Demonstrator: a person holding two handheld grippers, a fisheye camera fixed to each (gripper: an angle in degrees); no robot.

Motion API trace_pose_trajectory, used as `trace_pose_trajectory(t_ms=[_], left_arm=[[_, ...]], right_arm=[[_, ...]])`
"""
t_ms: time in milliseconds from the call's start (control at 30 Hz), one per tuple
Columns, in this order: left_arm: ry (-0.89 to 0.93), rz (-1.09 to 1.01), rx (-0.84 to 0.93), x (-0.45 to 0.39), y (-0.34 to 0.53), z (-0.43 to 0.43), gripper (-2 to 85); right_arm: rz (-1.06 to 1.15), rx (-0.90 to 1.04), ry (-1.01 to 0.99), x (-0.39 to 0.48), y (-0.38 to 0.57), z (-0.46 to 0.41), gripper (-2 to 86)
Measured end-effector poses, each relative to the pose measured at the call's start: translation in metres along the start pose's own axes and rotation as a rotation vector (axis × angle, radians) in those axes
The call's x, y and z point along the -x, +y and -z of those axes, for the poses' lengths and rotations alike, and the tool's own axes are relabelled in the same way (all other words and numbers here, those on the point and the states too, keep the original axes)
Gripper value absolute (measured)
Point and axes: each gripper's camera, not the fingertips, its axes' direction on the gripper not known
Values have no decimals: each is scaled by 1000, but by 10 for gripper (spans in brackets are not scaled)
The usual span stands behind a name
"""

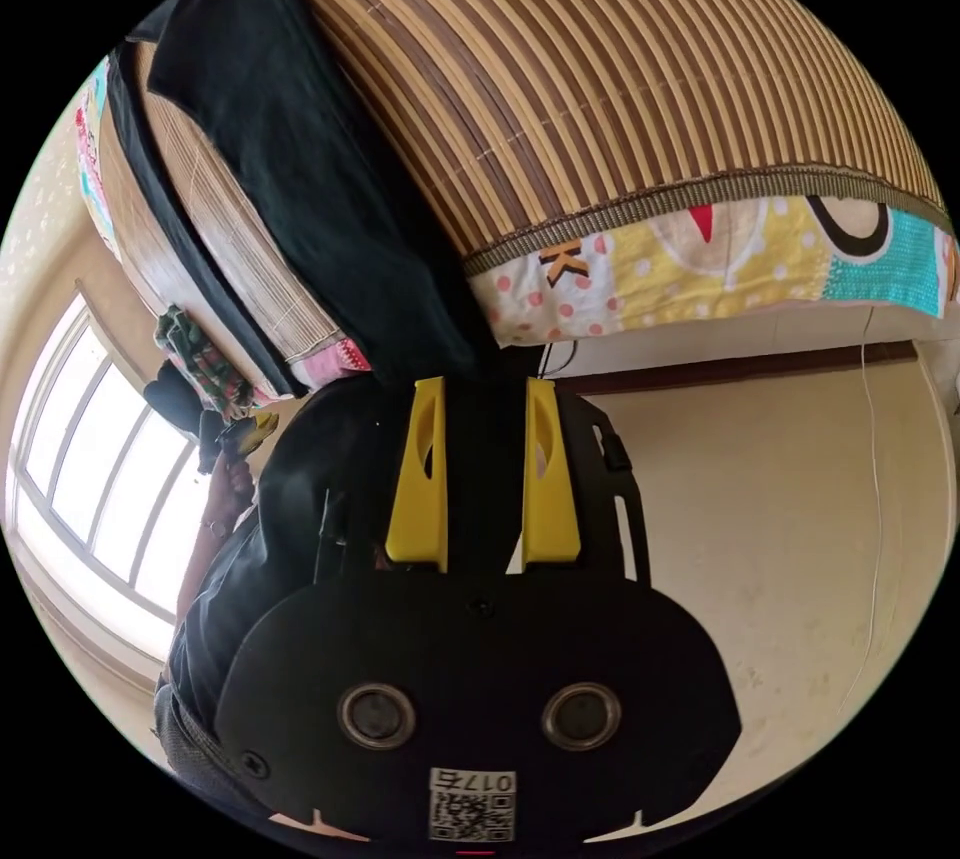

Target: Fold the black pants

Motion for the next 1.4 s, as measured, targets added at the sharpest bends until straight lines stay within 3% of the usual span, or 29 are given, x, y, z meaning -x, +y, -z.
trace_pose_trajectory(t_ms=[133,333,467,567,633,767,967,1033,1100,1233,1300,1400], left_arm=[[-39,-88,20,1,4,10,66],[-75,-156,45,7,10,19,65],[-52,-244,64,-9,7,20,65],[-108,-397,105,-47,6,11,65],[-189,-499,139,-86,8,-5,70],[-173,-679,165,-154,19,-34,97],[-231,-849,154,-246,38,-86,174],[-343,-879,119,-263,42,-104,180],[-452,-874,128,-267,40,-121,169],[-624,-909,83,-252,43,-145,33],[-608,-906,79,-239,38,-150,3],[-427,-837,83,-210,23,-148,-7]], right_arm=[[19,-65,-38,-18,12,10,128],[74,-39,-157,-45,27,14,48],[258,2,-291,-58,58,23,32],[332,-30,-390,-73,91,38,27],[355,-75,-355,-75,113,52,25],[587,-134,-344,-39,167,83,23],[843,-41,-264,28,198,87,21],[907,-10,-262,44,202,85,21],[976,26,-288,60,205,84,22],[1061,107,-244,65,207,81,25],[1080,235,-267,49,196,84,27],[1073,365,-291,19,165,107,31]])
